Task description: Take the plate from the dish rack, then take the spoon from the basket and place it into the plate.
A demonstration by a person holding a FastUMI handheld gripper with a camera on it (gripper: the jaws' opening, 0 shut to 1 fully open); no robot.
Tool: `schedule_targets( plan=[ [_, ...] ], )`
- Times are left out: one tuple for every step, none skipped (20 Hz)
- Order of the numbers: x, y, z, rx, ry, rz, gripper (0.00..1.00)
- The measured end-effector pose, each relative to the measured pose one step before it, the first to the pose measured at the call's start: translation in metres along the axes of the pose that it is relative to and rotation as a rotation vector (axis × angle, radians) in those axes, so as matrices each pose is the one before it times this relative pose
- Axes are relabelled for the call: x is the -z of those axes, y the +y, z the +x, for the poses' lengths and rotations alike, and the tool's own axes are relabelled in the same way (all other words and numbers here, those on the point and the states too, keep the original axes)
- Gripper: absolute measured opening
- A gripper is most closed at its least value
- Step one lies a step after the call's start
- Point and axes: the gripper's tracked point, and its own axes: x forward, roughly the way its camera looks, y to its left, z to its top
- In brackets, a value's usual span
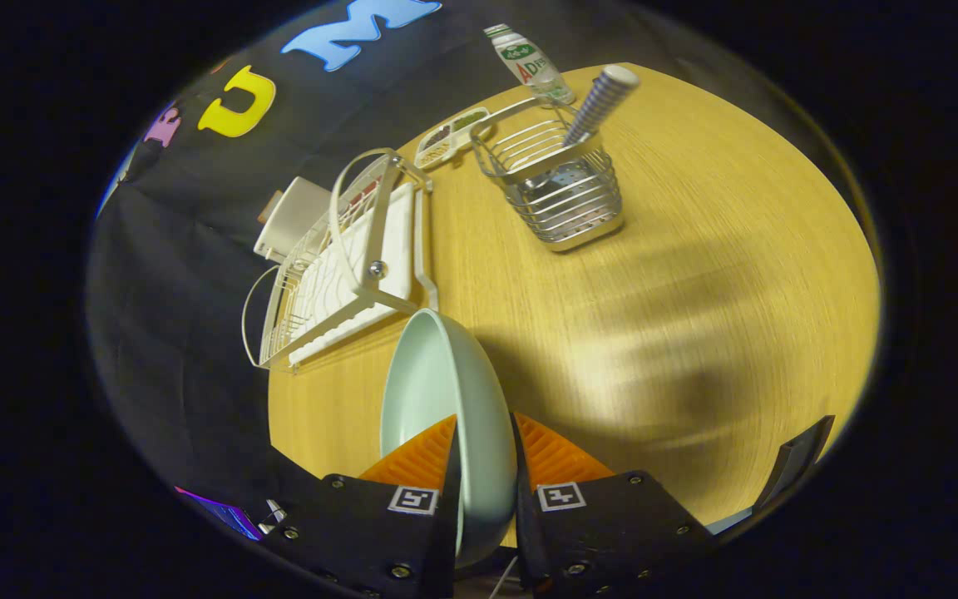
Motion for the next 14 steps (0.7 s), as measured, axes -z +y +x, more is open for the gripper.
schedule_targets(
  plan=[
    [-0.00123, -0.00777, 0.00106, 0.02344, -0.00995, -0.01890, 0.34],
    [0.00040, -0.00296, -0.00117, -0.00024, -0.00122, -0.01774, 0.38],
    [0.00078, -0.00691, -0.00055, 0.02094, -0.00006, -0.02221, 0.38],
    [-0.00005, -0.00873, -0.00441, 0.03286, -0.00321, -0.03147, 0.42],
    [-0.00381, -0.00598, -0.00352, 0.01724, -0.01588, -0.02968, 0.46],
    [-0.00463, -0.00266, -0.00419, 0.01076, -0.02817, -0.02158, 0.47],
    [-0.00737, -0.00342, -0.00633, 0.01143, -0.03609, -0.02560, 0.47],
    [-0.00782, -0.00316, -0.00724, 0.01694, -0.04368, -0.03157, 0.47],
    [-0.01098, -0.00348, -0.00768, 0.01674, -0.04988, -0.03119, 0.47],
    [-0.00862, -0.00083, -0.00978, 0.00737, -0.04609, -0.01870, 0.47],
    [-0.01022, 0.00196, -0.00835, -0.00825, -0.03855, -0.00629, 0.47],
    [-0.01118, 0.00174, -0.00948, -0.00715, -0.04238, -0.00809, 0.47],
    [-0.01272, -0.00248, -0.00680, 0.00774, -0.04524, -0.01984, 0.47],
    [-0.01370, -0.00416, -0.00595, 0.00997, -0.04478, -0.02327, 0.47]
  ],
)
